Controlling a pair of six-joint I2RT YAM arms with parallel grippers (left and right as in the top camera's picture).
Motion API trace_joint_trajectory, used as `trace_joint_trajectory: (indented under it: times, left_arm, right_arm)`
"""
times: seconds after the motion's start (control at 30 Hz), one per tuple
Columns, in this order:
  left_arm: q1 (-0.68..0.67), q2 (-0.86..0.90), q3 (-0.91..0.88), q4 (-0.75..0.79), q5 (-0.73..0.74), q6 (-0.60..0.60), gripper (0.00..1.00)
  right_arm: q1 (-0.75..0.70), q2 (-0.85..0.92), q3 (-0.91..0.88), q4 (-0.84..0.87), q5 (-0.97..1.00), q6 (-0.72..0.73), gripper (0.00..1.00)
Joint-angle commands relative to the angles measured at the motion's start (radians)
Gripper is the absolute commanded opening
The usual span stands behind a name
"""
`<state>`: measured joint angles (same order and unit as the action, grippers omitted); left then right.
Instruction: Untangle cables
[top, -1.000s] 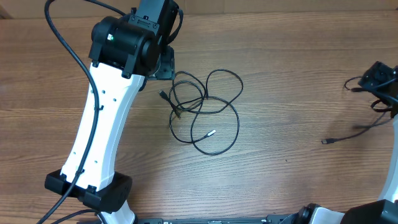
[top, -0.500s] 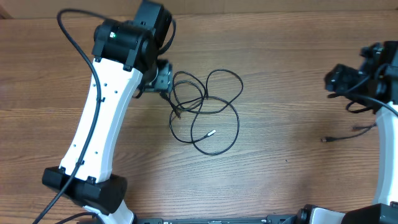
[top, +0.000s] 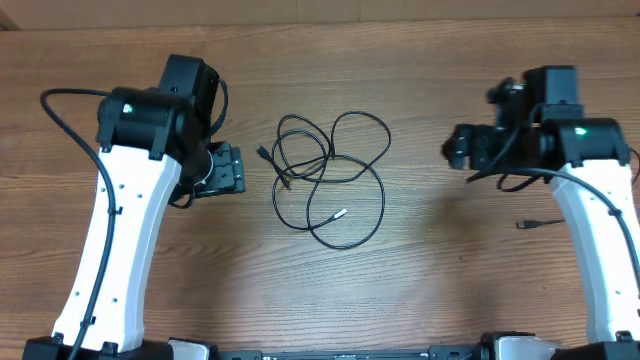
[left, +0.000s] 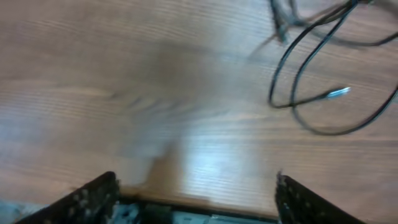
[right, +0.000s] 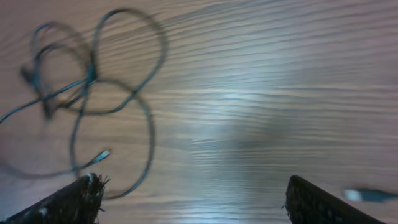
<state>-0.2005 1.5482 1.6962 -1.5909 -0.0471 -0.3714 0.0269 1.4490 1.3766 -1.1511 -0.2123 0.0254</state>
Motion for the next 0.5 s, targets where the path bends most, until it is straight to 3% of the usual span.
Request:
trace_joint_trajectory:
  times: [0.0,0.23,0.47]
  left_arm:
    - [-0.029,0.01,-0.095,0.087,0.071,-0.005,0.84]
    - [-0.064,0.05,-0.357,0.409,0.12,-0.002,0.84]
    - [-0.113,0.126,-0.476,0.689,0.172,0.035,0.68]
  right_arm:
    - [0.051,-0.011,0.026,0.009,-0.044,-0.008,0.93]
    - [0.091,-0.011,0.026,0.013,-0.044,-0.008,0.95]
    - [0.091,-0.011,0.026,0.015,-0.044,-0.008,0.96]
